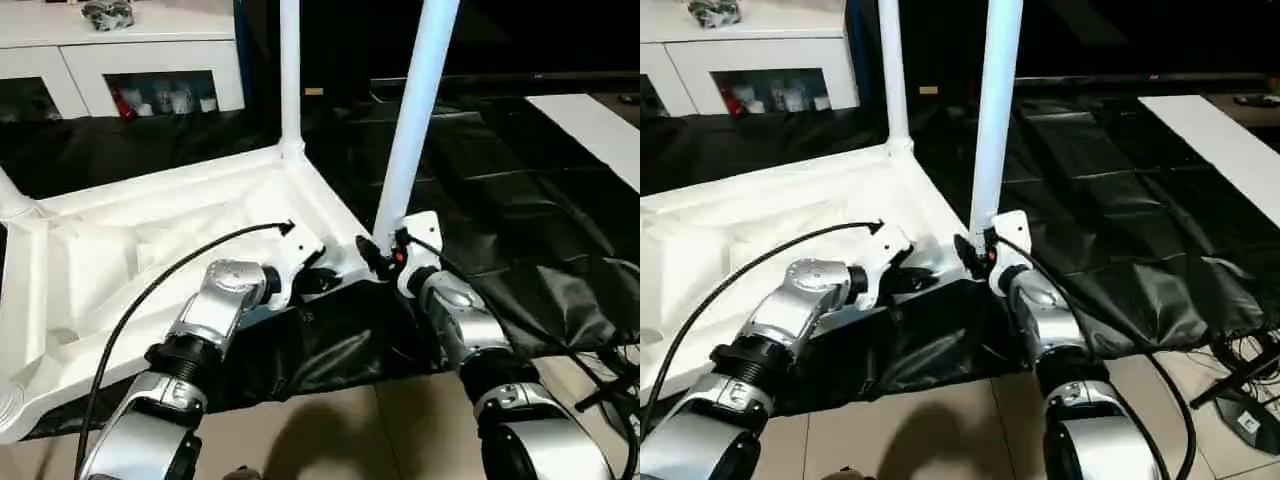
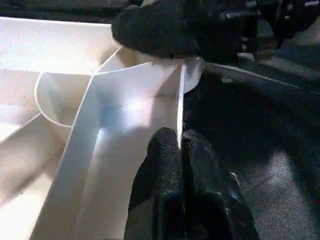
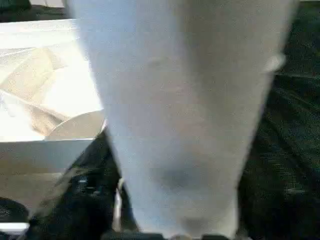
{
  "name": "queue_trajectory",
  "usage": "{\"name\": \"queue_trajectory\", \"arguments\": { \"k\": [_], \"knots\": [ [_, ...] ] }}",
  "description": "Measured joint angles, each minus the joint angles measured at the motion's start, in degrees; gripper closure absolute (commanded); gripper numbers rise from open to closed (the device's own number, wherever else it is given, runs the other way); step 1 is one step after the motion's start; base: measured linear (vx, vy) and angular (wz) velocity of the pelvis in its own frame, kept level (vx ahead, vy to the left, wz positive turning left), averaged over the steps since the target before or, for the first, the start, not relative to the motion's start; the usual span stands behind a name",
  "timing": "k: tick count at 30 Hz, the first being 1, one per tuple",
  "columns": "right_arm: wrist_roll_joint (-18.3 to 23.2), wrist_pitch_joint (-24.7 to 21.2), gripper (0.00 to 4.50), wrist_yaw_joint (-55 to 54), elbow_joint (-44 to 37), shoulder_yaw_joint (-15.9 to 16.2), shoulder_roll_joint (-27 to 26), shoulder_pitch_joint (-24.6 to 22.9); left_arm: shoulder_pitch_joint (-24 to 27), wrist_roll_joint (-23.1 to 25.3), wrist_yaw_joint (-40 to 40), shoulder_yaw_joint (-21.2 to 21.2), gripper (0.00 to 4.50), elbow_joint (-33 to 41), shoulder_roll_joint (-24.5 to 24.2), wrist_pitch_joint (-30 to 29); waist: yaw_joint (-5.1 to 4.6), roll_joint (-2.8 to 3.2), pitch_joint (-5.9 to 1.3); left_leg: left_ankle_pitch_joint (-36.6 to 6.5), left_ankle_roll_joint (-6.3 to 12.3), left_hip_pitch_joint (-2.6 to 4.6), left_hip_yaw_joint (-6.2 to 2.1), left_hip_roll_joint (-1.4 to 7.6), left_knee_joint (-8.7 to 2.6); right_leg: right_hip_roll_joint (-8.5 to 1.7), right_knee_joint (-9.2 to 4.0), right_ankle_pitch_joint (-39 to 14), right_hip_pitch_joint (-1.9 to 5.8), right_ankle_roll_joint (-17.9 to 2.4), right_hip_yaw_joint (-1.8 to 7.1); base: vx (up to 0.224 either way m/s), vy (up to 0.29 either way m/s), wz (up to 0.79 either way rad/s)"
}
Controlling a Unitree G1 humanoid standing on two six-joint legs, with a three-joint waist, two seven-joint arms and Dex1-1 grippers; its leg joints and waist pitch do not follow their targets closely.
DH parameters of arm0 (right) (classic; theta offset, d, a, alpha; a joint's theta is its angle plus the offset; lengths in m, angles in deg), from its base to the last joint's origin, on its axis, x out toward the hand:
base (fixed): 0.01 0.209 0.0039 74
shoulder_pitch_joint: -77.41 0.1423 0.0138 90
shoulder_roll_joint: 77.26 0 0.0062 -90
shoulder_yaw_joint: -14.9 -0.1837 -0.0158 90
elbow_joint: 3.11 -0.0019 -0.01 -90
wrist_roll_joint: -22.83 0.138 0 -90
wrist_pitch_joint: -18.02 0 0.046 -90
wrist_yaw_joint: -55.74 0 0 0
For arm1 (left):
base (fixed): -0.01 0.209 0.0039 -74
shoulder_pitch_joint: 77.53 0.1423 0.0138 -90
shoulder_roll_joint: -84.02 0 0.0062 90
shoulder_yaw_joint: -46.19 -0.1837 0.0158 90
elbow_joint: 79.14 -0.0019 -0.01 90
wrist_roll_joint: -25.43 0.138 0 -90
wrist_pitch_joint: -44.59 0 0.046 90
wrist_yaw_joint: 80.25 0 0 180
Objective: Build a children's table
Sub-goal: Rotate leg to tighten
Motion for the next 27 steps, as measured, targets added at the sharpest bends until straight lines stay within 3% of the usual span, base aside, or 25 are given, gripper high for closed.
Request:
{"name": "queue_trajectory", "arguments": {
  "k": [3,10,16,27],
  "knots": [
    [0.15,0.01,0.66,4.59,-0.12,0.02,1.26,0.0,0.05,-0.03,1.07,-0.01,4.5,0.45,-0.38,0.01,0.01,-0.02,0.01,0.0,0.01,-0.16,-0.01,0.0,-0.03,0.0,0.01,0.01,-0.16,-0.01,-0.02,0.0,0.0,0.0],
    [0.59,-0.55,0.66,21.15,-1.48,4.17,7.22,-0.14,0.65,-1.86,8.36,-0.61,4.5,1.23,-4.14,0.92,0.17,-0.01,0.03,0.01,0.02,-0.54,-0.04,0.09,-0.01,0.06,0.03,0.0,-0.46,-0.02,-0.15,0.0,0.0,0.0],
    [1.63,-3.36,0.66,38.85,-3.67,7.52,11.24,-0.31,0.82,-3.42,19.34,-2.02,4.5,1.16,-7.95,2.22,1.21,-0.13,0.1,-0.04,0.08,-0.68,-0.03,0.2,0.23,0.1,0.06,0.01,-0.52,-0.03,-0.2,0.0,0.0,0.0],
    [1.8,-6.16,1.61,51.71,-3.96,10.62,13.83,0.46,0.39,-4.53,28.94,-3.31,4.5,-0.75,-10.57,3.33,1.44,-0.26,0.1,-0.05,0.11,-0.64,-0.02,0.21,0.3,0.08,0.13,0.02,-0.49,-0.05,-0.19,0.0,0.0,0.0]
  ]
}}
